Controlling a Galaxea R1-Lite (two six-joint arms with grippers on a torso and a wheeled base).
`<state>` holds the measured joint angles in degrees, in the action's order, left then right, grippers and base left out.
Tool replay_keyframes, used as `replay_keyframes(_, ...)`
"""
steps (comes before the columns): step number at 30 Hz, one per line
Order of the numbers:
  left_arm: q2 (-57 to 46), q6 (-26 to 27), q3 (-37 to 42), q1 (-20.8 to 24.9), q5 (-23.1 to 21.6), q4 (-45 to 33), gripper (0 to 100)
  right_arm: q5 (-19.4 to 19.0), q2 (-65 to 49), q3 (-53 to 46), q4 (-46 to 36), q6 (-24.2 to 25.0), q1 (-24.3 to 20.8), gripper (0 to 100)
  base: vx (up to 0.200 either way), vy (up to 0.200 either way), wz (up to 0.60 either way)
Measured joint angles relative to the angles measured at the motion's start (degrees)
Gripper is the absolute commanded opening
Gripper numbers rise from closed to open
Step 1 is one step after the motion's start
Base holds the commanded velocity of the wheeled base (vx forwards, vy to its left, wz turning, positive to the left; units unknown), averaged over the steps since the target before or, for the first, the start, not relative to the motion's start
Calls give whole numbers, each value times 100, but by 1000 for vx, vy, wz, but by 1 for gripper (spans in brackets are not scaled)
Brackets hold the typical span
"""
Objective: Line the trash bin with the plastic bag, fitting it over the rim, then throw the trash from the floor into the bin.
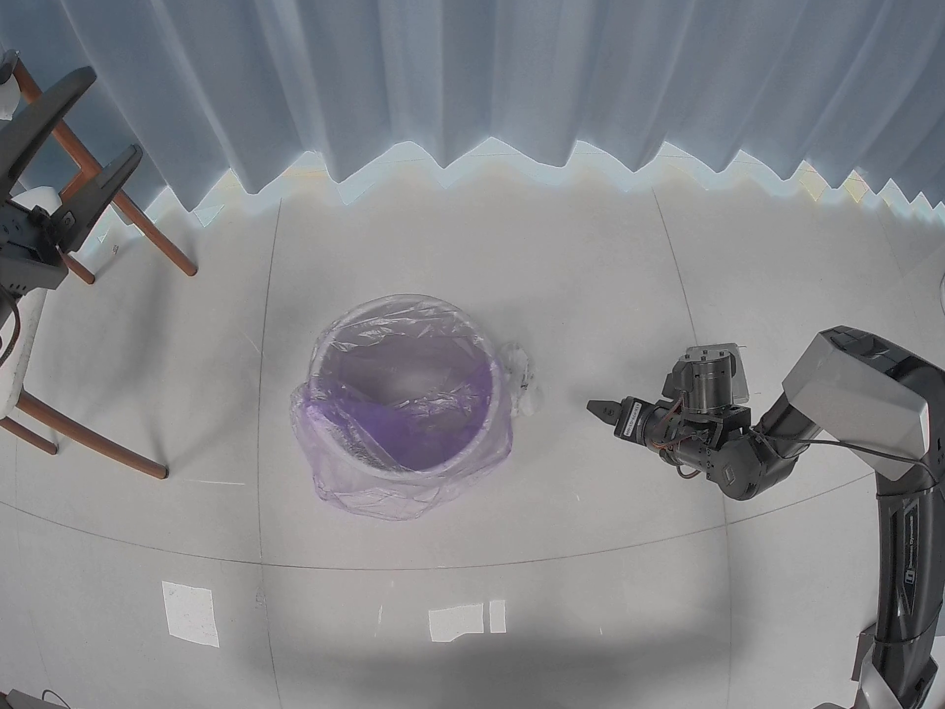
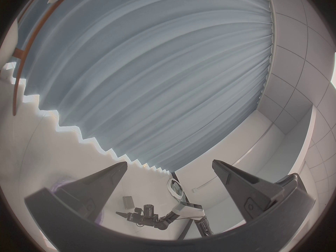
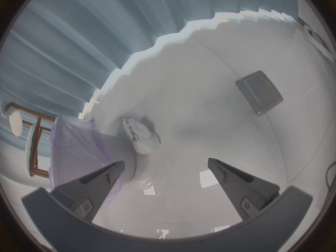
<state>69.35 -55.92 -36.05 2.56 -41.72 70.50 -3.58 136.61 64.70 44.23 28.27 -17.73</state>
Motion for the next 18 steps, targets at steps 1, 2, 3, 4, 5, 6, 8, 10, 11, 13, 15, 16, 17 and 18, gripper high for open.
replay_keyframes(1, -6, 2, 0, 0, 0, 0, 100, 52, 40, 44, 66, -99, -16, 100, 0, 200, 0)
replay_keyframes(2, -11, 2, 0, 0, 0, -2, 100, 85, 77, 79, 115, -176, -22, 100, 0, 200, 0)
replay_keyframes(3, -15, 2, 2, 0, 0, -2, 100, 134, 145, 148, 202, -293, -27, 100, 0, 200, 0)
replay_keyframes(4, -20, 2, 2, 7, -5, -2, 100, 171, 208, 206, 274, -394, -38, 100, 0, 200, 0)
replay_keyframes(5, -22, 2, 5, 9, -10, 0, 100, 193, 262, 265, 328, -471, -44, 100, 0, 200, 0)
replay_keyframes(6, -23, 4, 5, 11, -16, 0, 100, 208, 315, 319, 367, -541, -51, 100, 0, 0, 0)
replay_keyframes(8, -26, 4, 9, 20, -33, 4, 100, 224, 427, 453, 408, -660, -57, 100, 0, 0, 0)
replay_keyframes(10, -26, 6, 11, 33, -79, 11, 100, 230, 532, 586, 418, -750, -63, 100, 0, 0, 0)
replay_keyframes(11, -26, 9, 17, 33, -119, 22, 100, 230, 579, 650, 418, -791, -66, 100, 0, 0, 0)
replay_keyframes(13, -33, 9, 41, 44, -229, 37, 100, 230, 691, 845, 440, -873, -82, 100, 0, 0, 0)
replay_keyframes(15, -50, 9, 74, 41, -339, 37, 100, 226, 794, 1033, 468, -923, -73, 100, 0, 0, 0)
replay_keyframes(16, -63, 11, 90, 41, -388, 50, 100, 224, 848, 1141, 503, -941, -68, 100, 0, 0, 0)
replay_keyframes(17, -76, 11, 107, 38, -423, 50, 100, 219, 892, 1225, 530, -953, -74, 100, 0, 0, 0)
replay_keyframes(18, -91, 11, 121, 33, -445, 48, 100, 215, 936, 1306, 552, -963, -99, 100, 0, 0, 0)
